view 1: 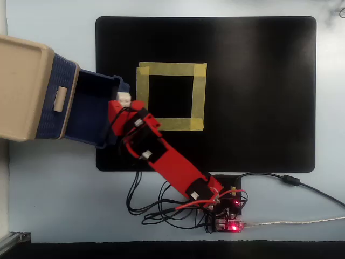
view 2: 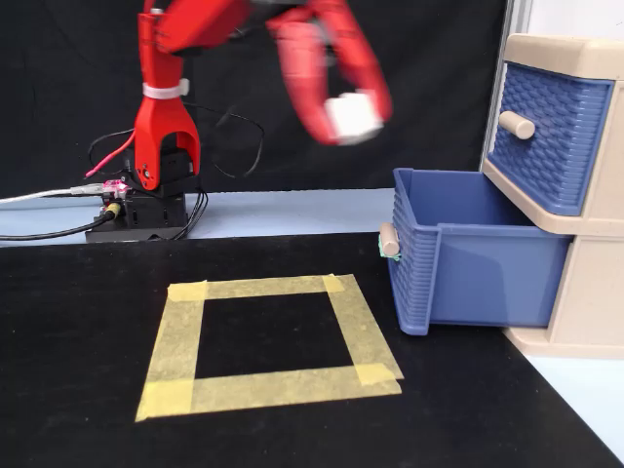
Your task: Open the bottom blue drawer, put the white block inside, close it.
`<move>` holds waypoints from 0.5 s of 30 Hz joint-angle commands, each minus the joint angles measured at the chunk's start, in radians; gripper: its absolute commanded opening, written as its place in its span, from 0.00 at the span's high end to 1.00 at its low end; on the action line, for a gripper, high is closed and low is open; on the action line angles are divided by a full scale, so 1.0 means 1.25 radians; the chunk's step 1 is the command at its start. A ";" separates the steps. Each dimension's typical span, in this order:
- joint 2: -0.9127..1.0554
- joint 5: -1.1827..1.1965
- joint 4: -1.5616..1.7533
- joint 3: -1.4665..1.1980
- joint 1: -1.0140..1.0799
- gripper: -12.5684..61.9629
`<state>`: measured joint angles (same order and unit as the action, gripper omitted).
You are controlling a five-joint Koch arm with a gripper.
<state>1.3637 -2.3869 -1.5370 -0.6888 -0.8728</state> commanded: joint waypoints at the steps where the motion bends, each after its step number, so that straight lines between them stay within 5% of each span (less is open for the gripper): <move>1: -0.075 -0.113 0.007 0.097 -0.044 0.93; 10: -0.387 -0.144 0.016 0.431 -0.082 0.89; 13: -0.415 -0.148 0.012 0.438 -0.083 0.45; 15: -0.415 -0.148 0.001 0.430 -0.083 0.37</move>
<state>0.8161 -2.5479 -1.5263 -0.1871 -0.9572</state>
